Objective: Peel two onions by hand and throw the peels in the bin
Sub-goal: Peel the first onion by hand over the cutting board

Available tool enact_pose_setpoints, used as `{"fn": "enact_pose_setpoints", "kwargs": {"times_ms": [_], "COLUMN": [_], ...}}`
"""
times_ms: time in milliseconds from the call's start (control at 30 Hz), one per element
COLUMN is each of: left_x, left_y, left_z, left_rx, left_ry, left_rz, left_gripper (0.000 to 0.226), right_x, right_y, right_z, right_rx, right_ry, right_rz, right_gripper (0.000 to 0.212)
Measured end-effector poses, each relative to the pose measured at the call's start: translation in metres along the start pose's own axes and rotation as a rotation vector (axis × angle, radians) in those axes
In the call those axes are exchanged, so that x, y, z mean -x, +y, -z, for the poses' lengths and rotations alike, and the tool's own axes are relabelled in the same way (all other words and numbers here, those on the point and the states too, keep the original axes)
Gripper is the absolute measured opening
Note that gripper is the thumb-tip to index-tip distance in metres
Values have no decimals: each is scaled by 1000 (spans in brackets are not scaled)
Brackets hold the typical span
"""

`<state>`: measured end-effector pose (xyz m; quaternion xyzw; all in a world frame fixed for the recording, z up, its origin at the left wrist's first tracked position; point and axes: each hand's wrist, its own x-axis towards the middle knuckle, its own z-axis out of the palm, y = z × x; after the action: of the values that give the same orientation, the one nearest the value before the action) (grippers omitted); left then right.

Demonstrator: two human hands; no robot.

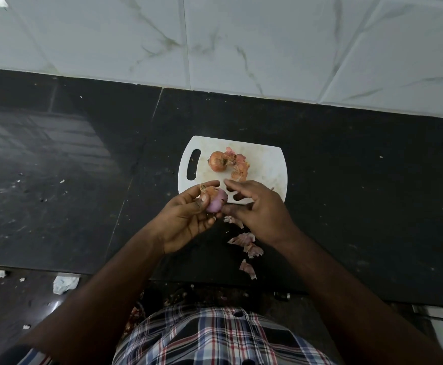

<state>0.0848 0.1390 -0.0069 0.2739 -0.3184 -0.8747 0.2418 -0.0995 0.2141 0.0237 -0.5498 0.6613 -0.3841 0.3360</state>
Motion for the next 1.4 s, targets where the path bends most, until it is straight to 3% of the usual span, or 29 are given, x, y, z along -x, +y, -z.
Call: {"fn": "enact_pose_setpoints", "kwargs": {"times_ms": [333,433,633,767,833,967,1033,1400], "left_x": [-4,-4,-5,-4,-4,-3,-3,-4], "left_y": [-3,-3,-3,-4,-4,0,0,-1], "left_z": [-24,-26,-24,-31,-33,-31,-29,-25], "left_rx": [72,90,79,105,121,137,141,135], "left_ry": [66,82,103,117,113,84,54,41], "left_rz": [-43,-46,-61,-50,-53,-49,-34,-11], "left_gripper": [36,36,36,40,40,45,46,46], "right_x": [4,6,7,6,6,7,6,-2], "right_y": [8,10,6,10,10,-4,-7,-11], "right_z": [-19,-18,-19,-16,-17,-18,-18,-6], "right_rx": [145,222,156,217,206,-217,-335,-427], "right_ry": [394,409,333,422,426,331,295,263], "right_rz": [407,466,296,422,394,-29,-117,-116], "right_gripper": [19,8,32,18,12,20,30,22]}}
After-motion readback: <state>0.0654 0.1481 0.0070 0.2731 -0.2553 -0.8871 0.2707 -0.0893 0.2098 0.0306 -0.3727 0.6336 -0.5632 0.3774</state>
